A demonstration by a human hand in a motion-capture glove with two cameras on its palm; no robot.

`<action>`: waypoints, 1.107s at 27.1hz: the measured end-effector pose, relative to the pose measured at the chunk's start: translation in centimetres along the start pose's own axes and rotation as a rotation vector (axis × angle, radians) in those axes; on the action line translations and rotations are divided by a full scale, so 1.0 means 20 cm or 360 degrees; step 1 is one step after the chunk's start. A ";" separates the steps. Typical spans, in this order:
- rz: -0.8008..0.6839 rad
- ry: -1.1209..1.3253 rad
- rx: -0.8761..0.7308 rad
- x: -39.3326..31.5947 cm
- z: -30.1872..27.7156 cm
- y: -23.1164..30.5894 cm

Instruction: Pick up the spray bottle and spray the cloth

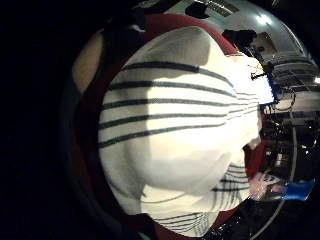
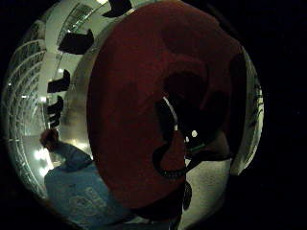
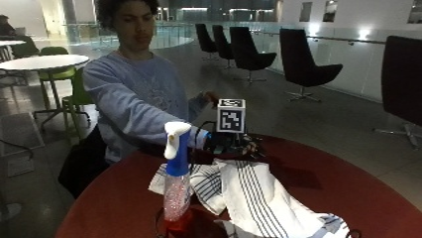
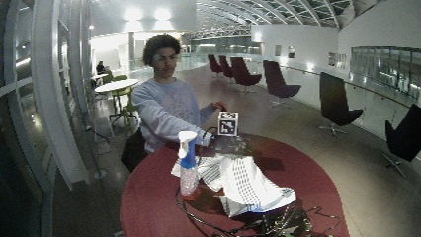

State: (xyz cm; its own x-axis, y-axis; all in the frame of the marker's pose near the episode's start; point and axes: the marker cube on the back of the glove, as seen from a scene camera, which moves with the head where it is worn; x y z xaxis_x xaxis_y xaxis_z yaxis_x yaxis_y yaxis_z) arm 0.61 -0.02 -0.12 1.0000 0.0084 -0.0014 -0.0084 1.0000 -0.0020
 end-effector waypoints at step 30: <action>-0.0006 -0.0054 0.0056 0.04 -0.08 0.03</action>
State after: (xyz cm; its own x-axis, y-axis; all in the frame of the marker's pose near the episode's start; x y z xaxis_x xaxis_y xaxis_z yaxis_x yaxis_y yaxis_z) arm 1.38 0.49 -1.81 0.9995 0.0038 0.0327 -0.0049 0.9994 0.0331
